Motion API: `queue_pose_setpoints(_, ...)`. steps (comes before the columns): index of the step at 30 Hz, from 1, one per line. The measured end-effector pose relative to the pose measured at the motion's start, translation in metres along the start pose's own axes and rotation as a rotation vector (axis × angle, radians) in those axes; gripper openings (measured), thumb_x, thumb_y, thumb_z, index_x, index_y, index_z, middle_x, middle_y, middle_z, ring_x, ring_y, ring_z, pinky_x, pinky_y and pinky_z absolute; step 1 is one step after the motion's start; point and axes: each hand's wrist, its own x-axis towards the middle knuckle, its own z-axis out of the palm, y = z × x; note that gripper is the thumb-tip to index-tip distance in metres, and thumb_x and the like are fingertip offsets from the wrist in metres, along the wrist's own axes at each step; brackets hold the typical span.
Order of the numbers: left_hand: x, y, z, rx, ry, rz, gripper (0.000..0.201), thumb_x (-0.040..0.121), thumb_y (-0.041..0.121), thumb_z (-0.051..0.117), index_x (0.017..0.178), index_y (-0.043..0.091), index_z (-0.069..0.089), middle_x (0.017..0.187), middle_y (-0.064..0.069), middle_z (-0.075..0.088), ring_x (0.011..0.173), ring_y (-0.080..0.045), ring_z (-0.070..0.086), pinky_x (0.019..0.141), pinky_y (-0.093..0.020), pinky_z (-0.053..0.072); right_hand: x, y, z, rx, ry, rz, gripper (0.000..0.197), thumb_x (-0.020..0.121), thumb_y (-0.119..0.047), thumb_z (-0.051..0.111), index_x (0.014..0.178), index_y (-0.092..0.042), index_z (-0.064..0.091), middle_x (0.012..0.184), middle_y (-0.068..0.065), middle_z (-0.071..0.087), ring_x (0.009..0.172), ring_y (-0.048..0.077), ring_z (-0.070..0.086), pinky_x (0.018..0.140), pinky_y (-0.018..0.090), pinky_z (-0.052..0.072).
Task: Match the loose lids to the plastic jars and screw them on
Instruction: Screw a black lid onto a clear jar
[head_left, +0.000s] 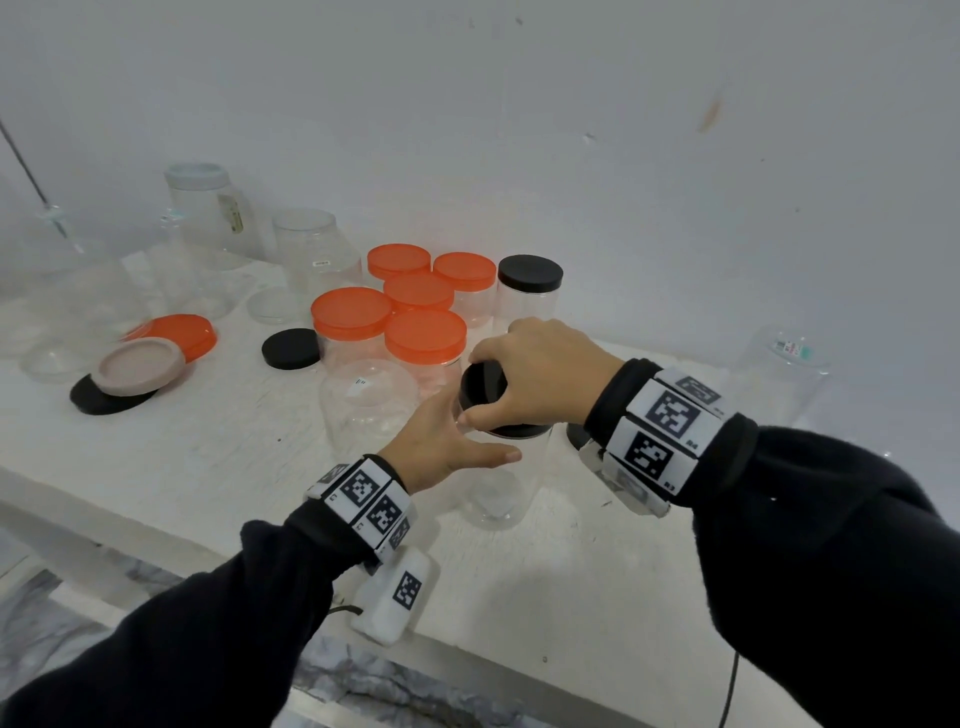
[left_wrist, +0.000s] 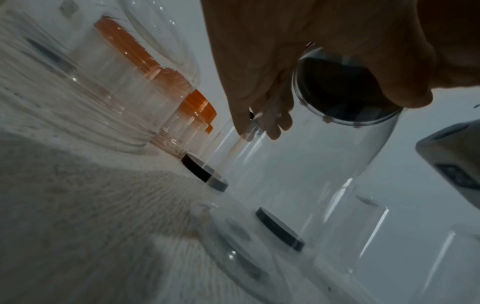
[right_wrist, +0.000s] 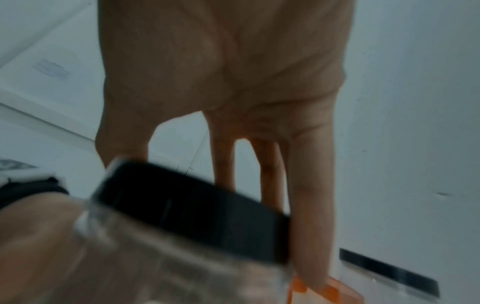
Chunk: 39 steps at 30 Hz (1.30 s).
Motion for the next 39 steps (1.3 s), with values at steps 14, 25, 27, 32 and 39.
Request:
queue_pose_setpoints(14,0.004,0.002,-0.007,-0.064,-0.110,0.008,0.066,0.057,0.015,0.081,0.114,0.025,0.049,0.109,0.011,0.063,0.108,0.003,0.056,0.087,-0.010,0.042,0.002,0.021,-0.004,0.127,-0.077,-0.204,0.065,0.072,-0.052,0.071,0.131,-0.034,0.051,0.083,-0.020,0.031,0.087,0.006,0.038,0.075,0.019,0.035)
queue_pose_setpoints(25,0.002,-0.005,-0.005,-0.102,-0.067,0.031,0.078,0.054,0.026,0.080,0.123,0.016,0.045,0.116,0.006,0.060,0.113,-0.003,0.055,0.091,-0.016,0.043,0.000,0.015,0.000,0.114,-0.012,-0.180,0.056,0.073,-0.051,0.070,0.125,-0.034,0.059,0.080,-0.013,0.038,0.078,0.007,0.039,0.066,0.018,0.037)
queue_pose_setpoints(27,0.002,-0.004,-0.005,-0.101,-0.092,0.022,0.080,0.056,0.023,0.080,0.126,0.015,0.043,0.118,0.006,0.059,0.115,-0.004,0.055,0.092,-0.016,0.043,-0.001,0.016,0.001,0.112,-0.025,-0.169,0.057,0.074,-0.051,0.069,0.127,-0.035,0.055,0.091,-0.007,0.044,0.081,0.007,0.039,0.069,0.021,0.039)
queue_pose_setpoints(32,0.001,-0.001,-0.011,-0.010,-0.151,-0.024,0.092,0.062,0.022,0.081,0.138,0.014,0.030,0.128,0.011,0.052,0.120,0.004,0.048,0.096,-0.013,0.039,-0.003,0.019,0.002,0.141,-0.108,-0.152,0.062,0.077,-0.049,0.068,0.134,-0.036,0.048,0.116,-0.003,0.045,0.099,0.012,0.045,0.086,0.032,0.046)
queue_pose_setpoints(39,-0.002,0.016,-0.050,0.376,-0.086,-0.023,0.058,0.075,0.028,0.075,0.127,0.028,0.048,0.123,0.014,0.056,0.113,0.002,0.051,0.100,-0.030,0.043,-0.007,0.037,0.014,0.131,-0.089,-0.061,0.073,0.078,-0.033,0.068,0.141,-0.038,0.033,0.134,-0.005,0.036,0.117,0.017,0.039,0.089,0.032,0.045)
